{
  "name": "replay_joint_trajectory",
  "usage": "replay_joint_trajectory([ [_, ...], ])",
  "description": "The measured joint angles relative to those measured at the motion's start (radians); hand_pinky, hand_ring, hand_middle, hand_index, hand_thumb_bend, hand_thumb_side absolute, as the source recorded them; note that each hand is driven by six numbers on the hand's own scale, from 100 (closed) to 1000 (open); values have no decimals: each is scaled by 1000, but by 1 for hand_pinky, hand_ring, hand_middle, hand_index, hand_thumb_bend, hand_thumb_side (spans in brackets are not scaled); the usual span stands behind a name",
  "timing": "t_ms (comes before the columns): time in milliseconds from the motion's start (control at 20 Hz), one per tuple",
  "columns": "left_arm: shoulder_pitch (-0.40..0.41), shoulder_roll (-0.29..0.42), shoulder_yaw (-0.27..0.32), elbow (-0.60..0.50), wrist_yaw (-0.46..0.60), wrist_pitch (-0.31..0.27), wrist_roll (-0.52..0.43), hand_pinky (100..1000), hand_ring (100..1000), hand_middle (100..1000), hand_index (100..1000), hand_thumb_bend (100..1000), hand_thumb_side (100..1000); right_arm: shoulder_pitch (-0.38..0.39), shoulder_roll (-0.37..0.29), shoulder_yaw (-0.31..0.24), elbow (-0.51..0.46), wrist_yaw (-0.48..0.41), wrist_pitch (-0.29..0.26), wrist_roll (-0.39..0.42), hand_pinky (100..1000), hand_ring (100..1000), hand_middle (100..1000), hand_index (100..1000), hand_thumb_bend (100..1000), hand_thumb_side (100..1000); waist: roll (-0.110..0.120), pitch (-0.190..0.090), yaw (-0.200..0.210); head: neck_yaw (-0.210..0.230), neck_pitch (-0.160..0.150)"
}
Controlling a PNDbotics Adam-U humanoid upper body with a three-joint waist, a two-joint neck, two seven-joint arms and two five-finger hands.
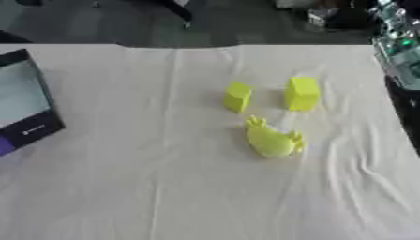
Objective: Pick up the objects with one hand, pass them to the other hand, and then place them into the box on the other side of the table.
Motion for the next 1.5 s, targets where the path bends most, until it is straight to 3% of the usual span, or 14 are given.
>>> replay_joint_trajectory([
  [250,2,5,0,0,-1,2,-2,866,676,572,692,586,588,-111,-49,62,115,115,-38,288,937,871,882,882,635,206,0,0,0,-9,0],
  [550,5,5,0,0,-4,4,-4,866,676,572,692,584,590,-160,-57,106,187,207,-75,476,952,883,894,896,615,173,0,0,4,-15,0],
  [900,6,5,-4,0,-30,4,-5,868,676,571,692,578,589,-160,-57,120,231,283,-99,557,963,894,896,898,609,163,0,0,6,-15,0],
  [1500,-1,5,-8,-6,-31,8,-8,867,676,571,692,577,590,-152,-39,164,261,298,-132,569,957,891,891,902,602,166,4,7,9,-17,0],
])
